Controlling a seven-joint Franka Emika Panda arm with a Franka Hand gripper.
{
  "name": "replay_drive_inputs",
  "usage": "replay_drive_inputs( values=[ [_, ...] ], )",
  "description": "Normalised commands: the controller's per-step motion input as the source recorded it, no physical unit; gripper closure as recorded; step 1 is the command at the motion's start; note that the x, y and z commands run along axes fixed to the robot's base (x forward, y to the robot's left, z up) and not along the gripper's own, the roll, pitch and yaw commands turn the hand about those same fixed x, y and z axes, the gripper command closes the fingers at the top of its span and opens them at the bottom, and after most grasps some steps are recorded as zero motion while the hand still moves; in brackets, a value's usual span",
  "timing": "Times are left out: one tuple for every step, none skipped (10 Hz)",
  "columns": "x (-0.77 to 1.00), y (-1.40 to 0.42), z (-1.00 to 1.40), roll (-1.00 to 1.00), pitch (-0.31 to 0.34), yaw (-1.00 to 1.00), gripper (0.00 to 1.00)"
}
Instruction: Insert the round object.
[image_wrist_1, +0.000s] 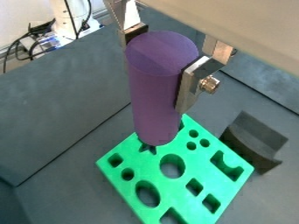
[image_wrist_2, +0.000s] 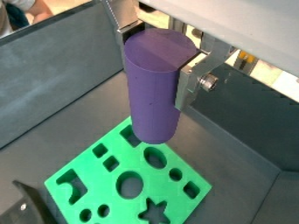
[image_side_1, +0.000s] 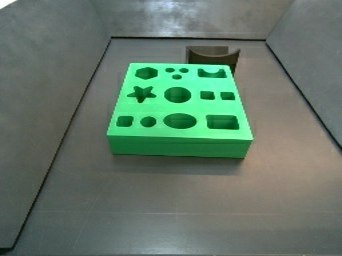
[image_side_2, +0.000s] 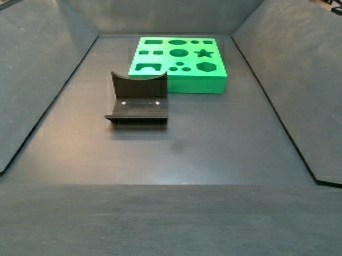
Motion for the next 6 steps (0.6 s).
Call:
replay_drive_inputs(
  values=[
    [0.41, 0.52, -1.00, 0.00, 0.000, 0.00, 1.00],
    [0.46, 0.54, -1.00, 0.00, 0.000, 0.00, 1.00],
    [0.45, 0.42, -1.00, 0.00, 0.000, -0.04, 1.00],
    [0.34, 0.35, -1.00, 0.00, 0.000, -0.06, 1.00],
    [0.19, 0.37, -1.00, 0.00, 0.000, 0.00, 1.00],
    [0.04, 0.33, -1.00, 0.06, -0.046, 0.00, 1.00]
  ],
)
